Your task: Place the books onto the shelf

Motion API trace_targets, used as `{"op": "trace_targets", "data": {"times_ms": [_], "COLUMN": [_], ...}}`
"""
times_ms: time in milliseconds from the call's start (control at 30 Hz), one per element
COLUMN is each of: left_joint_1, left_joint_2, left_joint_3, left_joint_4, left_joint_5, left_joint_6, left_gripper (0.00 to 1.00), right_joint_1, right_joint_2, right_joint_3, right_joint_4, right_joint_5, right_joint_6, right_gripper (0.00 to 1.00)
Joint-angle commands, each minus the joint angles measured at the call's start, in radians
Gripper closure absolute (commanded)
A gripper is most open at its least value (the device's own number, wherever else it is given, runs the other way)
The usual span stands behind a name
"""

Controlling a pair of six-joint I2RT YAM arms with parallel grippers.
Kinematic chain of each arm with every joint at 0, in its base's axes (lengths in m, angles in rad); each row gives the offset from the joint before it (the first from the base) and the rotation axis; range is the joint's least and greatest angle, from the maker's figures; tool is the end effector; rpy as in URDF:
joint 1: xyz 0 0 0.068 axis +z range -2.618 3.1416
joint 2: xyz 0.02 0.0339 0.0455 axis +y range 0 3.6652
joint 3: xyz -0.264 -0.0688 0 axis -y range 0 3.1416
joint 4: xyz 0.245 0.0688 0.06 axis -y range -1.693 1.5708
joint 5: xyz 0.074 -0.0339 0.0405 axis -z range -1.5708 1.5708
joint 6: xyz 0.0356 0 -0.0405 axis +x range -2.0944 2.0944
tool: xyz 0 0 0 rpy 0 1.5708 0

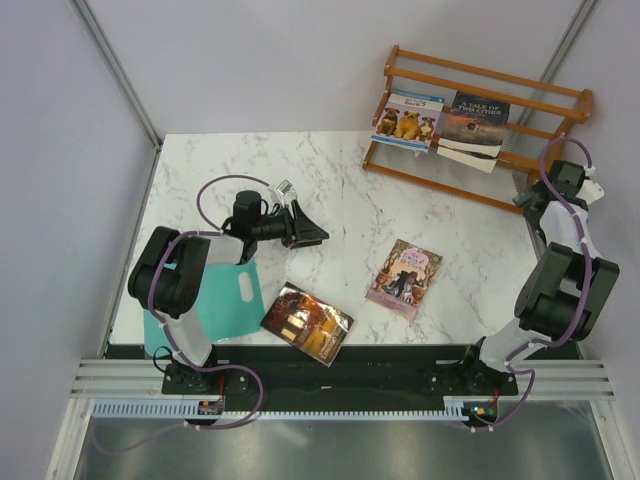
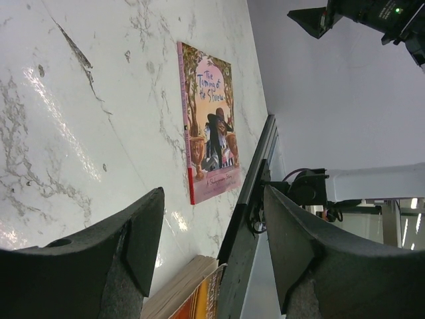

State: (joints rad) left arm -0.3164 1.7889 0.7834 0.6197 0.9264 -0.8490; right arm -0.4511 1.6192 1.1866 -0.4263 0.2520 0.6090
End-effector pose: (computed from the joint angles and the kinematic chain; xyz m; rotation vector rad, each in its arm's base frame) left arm 0.3213 -0.1351 0.1606 0.1261 2.1696 -1.6221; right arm 0.3122 -0.1611 0.2468 1.3132 2.0170 -0.2331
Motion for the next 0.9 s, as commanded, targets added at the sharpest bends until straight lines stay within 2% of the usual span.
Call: {"op": "trace_targets", "data": {"times_ms": [0,200,333,400,467,600,700,867], "left_joint_1": [-0.001,-0.003,-0.003,-0.001,-0.001,-0.003,-0.004,-0.075], "left_joint_2": [0.01,0.018,0.023,0.024,0.024,0.017,0.004,0.039], "left_joint_3": [-0.006,-0.006,-0.009,-0.007,-0.003,0.001,0.011,0.137], "left_joint_4": [0.057,0.071,0.069,0.071,0.069,0.032,-0.043,-0.458], "left_joint_5": [0.031,0.037,0.037,0.035,0.035,0.025,0.002,-0.147], "left_joint_6": [-0.021,-0.03,-0.028,-0.03,-0.028,-0.015,0.039,0.238], "left_gripper": [0.32,0.32,0.32,0.32,0.32,0.32,0.32,0.32], "right_joint_1": [-0.008,-0.009,-0.009,-0.009,-0.008,0.023,0.071,0.152], "right_joint_2": [0.036,0.116,0.102,0.071,0.03,-0.044,-0.099,-0.24], "right_joint_3": [0.048,0.083,0.056,0.009,-0.057,-0.165,-0.229,-0.349], "right_joint_4": [0.049,0.092,0.138,0.182,0.225,0.244,0.196,0.054], "right_joint_5": [0.115,0.11,-0.046,-0.132,-0.29,-0.44,-0.505,-0.565], "right_joint_6": [0.012,0.025,0.017,0.012,0.011,0.031,0.02,-0.022], "right_gripper": [0.06,0.08,0.1,0.11,0.13,0.14,0.16,0.17]}}
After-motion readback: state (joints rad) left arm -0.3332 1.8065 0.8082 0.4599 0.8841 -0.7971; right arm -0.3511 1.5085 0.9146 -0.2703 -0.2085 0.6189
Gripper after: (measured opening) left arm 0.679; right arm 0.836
